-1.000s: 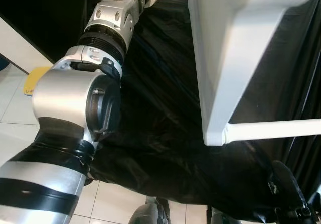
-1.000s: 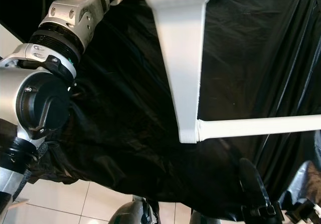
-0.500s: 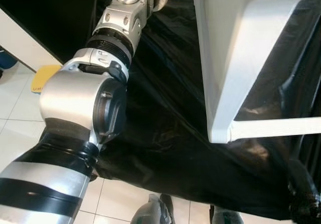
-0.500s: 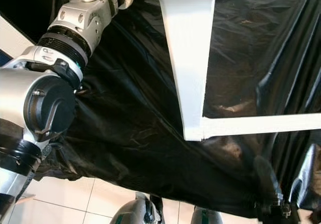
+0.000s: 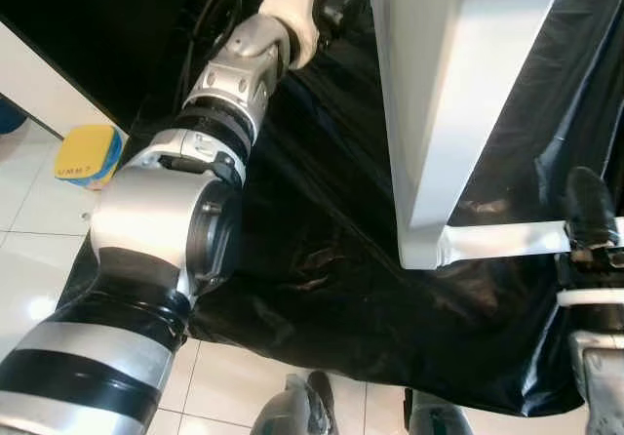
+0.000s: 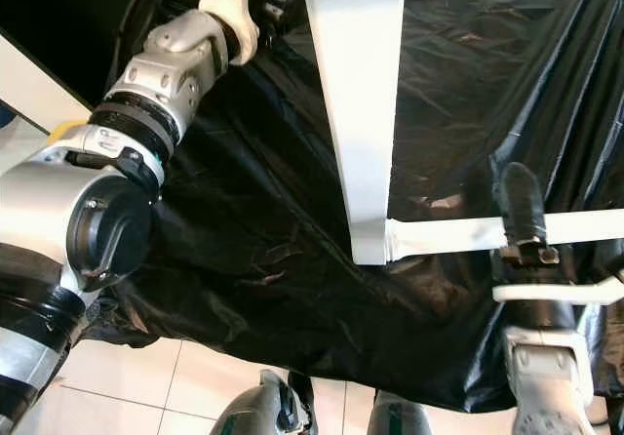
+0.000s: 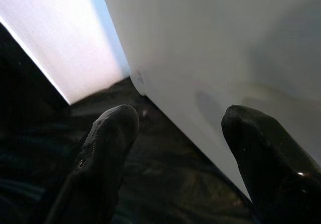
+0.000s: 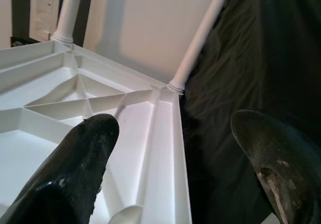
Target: Building children table
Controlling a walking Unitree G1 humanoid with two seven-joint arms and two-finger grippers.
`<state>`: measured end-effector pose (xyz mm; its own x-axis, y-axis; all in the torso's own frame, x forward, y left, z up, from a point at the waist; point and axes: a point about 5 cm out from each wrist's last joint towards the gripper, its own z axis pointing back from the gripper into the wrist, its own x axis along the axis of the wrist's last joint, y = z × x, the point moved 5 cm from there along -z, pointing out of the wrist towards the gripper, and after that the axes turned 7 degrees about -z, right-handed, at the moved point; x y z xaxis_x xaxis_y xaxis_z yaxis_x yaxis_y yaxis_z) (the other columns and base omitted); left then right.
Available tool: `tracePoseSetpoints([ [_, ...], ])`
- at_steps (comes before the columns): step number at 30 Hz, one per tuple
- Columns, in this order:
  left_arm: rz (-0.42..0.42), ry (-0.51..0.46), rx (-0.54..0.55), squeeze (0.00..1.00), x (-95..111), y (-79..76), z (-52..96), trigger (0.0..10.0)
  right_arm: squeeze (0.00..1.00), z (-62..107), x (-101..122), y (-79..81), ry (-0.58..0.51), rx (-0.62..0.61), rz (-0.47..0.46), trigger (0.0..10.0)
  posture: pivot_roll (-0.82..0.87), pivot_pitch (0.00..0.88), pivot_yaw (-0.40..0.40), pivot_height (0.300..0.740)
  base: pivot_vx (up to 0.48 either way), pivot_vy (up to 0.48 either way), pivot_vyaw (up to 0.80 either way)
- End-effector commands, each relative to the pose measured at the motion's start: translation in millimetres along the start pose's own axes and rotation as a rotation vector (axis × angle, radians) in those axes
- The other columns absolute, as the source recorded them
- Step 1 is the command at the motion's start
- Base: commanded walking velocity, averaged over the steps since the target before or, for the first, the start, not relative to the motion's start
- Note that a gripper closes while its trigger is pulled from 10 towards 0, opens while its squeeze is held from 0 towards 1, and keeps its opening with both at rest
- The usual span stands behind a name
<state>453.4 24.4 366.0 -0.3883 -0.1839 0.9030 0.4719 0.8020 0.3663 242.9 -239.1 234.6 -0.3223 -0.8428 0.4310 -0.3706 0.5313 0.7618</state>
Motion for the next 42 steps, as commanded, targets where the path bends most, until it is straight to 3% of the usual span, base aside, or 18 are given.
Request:
tracePoseSetpoints([
  [1, -0.015, 0.025, 0.002, 0.0, -12.5, 7.5, 6.6, 10.0, 0.0, -3.9, -2.7, -9.8, 0.003, -0.041, 0.012, 10.0, -0.22, 0.23, 0.205, 0.74, 0.0, 0.0, 0.0],
  [8, -0.035, 0.058, 0.012, 0.0, -34.4, 16.5, 18.6, 10.0, 0.0, -26.1, -6.3, -22.5, 0.046, -0.059, 0.061, 10.0, -0.19, 0.22, 0.176, 0.74, 0.0, 0.0, 0.0],
  [10, -0.047, 0.059, 0.038, 0.0, -45.0, 26.8, 29.3, 10.0, 0.0, -37.9, -9.6, -28.1, 0.082, -0.075, 0.14, 10.0, -0.17, 0.216, 0.158, 0.74, 0.0, 0.0, 0.0],
  [15, -0.048, 0.047, 0.066, 0.0, -53.6, 35.1, 40.5, 10.0, 0.0, -45.5, -14.4, -27.2, 0.119, -0.076, 0.223, 10.0, -0.16, 0.214, 0.143, 0.74, 0.0, 0.0, 0.0],
  [18, -0.016, 0.031, 0.107, 0.0, -63.1, 44.8, 57.1, 10.0, 0.0, -53.1, -16.4, -24.4, 0.124, -0.076, 0.303, 10.0, -0.16, 0.213, 0.134, 0.74, 0.0, 0.0, 0.0],
  [20, -0.009, 0.029, 0.115, 0.0, -64.5, 46.4, 60.3, 10.0, 0.0, -54.6, -16.4, -24.4, 0.123, -0.078, 0.318, 10.0, -0.16, 0.213, 0.134, 0.74, 0.0, 0.0, 0.0],
  [22, 0.007, 0.023, 0.178, 0.0, -74.5, 54.0, 81.0, 10.0, 0.0, -57.3, -17.2, -22.0, 0.125, -0.076, 0.418, 10.0, -0.14, 0.211, 0.118, 0.74, 0.0, 0.0, 0.0],
  [23, 0.007, 0.023, 0.178, 0.0, -74.5, 54.0, 81.0, 10.0, 0.0, -57.3, -17.2, -22.0, 0.125, -0.076, 0.418, 10.0, -0.14, 0.211, 0.118, 0.74, 0.0, 0.0, 0.0],
  [27, 0.0, 0.015, 0.213, 0.0, -83.5, 48.7, 101.4, 10.0, 0.0, -55.7, -27.0, -15.6, 0.164, -0.031, 0.554, 10.0, -0.14, 0.211, 0.112, 0.74, 0.0, 0.0, 0.0],
  [30, 0.015, 0.013, 0.227, 0.0, -84.8, 46.0, 105.9, 10.0, 0.0, -54.6, -31.1, -15.3, 0.176, -0.032, 0.552, 10.0, -0.13, 0.21, 0.109, 0.74, 0.0, 0.0, 0.0],
  [34, 0.022, -0.008, 0.218, 0.0, -89.8, 20.3, 127.0, 10.0, 0.0, -42.4, -50.7, -10.0, 0.258, 0.021, 0.593, 10.0, -0.12, 0.214, 0.093, 0.74, 0.0, 0.0, 0.0],
  [36, 0.024, -0.01, 0.21, 0.0, -89.8, 14.4, 132.1, 10.0, 0.0, -39.4, -54.6, -8.8, 0.276, 0.035, 0.607, 10.0, -0.12, 0.214, 0.093, 0.74, 0.0, 0.0, 0.0],
  [37, 0.032, -0.022, 0.179, 0.0, -89.6, 1.0, 140.7, 10.0, 0.0, -32.1, -60.9, -7.7, 0.315, 0.062, 0.641, 10.0, -0.12, 0.212, 0.087, 0.74, 0.0, 0.0, 0.0],
  [42, 0.042, -0.038, 0.168, 0.0, -88.3, -6.9, 146.3, 10.0, 0.0, -28.4, -63.1, -7.0, 0.326, 0.076, 0.678, 10.0, -0.12, 0.208, 0.08, 0.74, 0.0, 0.0, 0.0],
])
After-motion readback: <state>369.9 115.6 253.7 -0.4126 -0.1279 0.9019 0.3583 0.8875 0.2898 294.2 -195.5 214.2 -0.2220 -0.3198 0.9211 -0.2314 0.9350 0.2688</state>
